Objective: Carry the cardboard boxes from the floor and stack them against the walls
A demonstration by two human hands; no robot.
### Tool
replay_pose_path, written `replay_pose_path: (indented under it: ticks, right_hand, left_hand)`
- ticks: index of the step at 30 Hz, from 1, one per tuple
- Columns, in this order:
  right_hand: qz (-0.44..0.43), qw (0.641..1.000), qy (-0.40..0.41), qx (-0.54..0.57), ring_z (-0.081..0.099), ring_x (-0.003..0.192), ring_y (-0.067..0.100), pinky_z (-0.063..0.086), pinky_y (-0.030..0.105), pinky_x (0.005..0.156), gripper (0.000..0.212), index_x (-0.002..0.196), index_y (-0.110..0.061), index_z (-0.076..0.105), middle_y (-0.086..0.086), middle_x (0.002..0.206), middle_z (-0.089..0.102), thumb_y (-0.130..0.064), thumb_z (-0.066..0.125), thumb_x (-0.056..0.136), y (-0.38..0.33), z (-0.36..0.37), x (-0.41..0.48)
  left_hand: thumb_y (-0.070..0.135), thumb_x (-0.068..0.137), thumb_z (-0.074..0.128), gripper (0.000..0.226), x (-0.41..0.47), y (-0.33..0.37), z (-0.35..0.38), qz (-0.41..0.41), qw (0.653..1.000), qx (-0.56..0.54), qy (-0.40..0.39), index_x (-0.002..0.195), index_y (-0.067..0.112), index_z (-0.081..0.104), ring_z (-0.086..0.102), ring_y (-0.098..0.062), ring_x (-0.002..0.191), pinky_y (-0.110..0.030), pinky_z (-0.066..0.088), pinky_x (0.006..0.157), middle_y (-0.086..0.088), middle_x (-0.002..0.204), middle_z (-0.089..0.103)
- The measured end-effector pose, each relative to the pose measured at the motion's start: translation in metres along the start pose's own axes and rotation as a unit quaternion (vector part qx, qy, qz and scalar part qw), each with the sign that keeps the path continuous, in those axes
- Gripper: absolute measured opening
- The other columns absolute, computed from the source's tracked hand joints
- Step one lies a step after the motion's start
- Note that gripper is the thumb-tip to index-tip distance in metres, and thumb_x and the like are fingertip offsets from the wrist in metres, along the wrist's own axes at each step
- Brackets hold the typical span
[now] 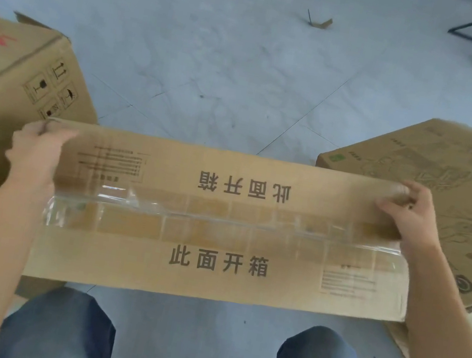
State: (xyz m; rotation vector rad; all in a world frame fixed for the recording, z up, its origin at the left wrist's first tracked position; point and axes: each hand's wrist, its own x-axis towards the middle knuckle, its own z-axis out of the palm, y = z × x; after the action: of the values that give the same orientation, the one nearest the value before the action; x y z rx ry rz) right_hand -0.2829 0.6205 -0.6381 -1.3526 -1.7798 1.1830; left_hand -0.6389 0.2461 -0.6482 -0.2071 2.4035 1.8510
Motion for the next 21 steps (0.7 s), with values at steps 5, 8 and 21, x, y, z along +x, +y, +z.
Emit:
replay_pose_path:
  ticks: [5, 8, 21]
  right_hand:
    - [0.014, 0.997, -0.002, -0.072, 0.039, 0.128, 0.025, 0.036, 0.038, 0.102, 0.076, 0.144, -0.018, 0.028, 0.005, 0.141, 0.041, -0.033, 0.069, 0.081, -0.010, 0.009, 0.012]
    - [0.072, 0.979, 0.063, -0.181, 0.031, 0.132, 0.034, 0.031, 0.052, 0.106, 0.082, 0.142, -0.013, 0.030, 0.013, 0.142, 0.039, -0.059, 0.056, 0.081, -0.011, 0.026, 0.011]
    - [0.182, 0.957, 0.099, -0.204, 0.023, 0.136, 0.032, 0.017, 0.047, 0.111, 0.082, 0.140, -0.002, 0.030, 0.019, 0.146, 0.028, -0.056, 0.052, 0.084, -0.020, 0.018, -0.029]
  left_hand:
    - [0.046, 0.085, 0.061, 0.069, -0.016, 0.007, 0.008, 0.082, 0.967, 0.240, 0.015, 0.142, 0.016, 0.035, 0.028, -0.038, 0.133, -0.053, 0.029, 0.107, -0.014, 0.144, 0.037]
    - [0.058, 0.086, 0.052, 0.079, -0.028, -0.003, 0.009, 0.068, 0.948, 0.311, 0.020, 0.145, 0.012, 0.025, 0.031, -0.046, 0.129, -0.058, 0.029, 0.102, -0.025, 0.142, 0.034]
    - [0.057, 0.085, 0.052, 0.075, -0.066, 0.010, -0.012, -0.111, 0.941, 0.320, -0.007, 0.144, 0.017, 0.027, 0.027, -0.040, 0.131, -0.055, 0.023, 0.105, -0.027, 0.140, 0.033]
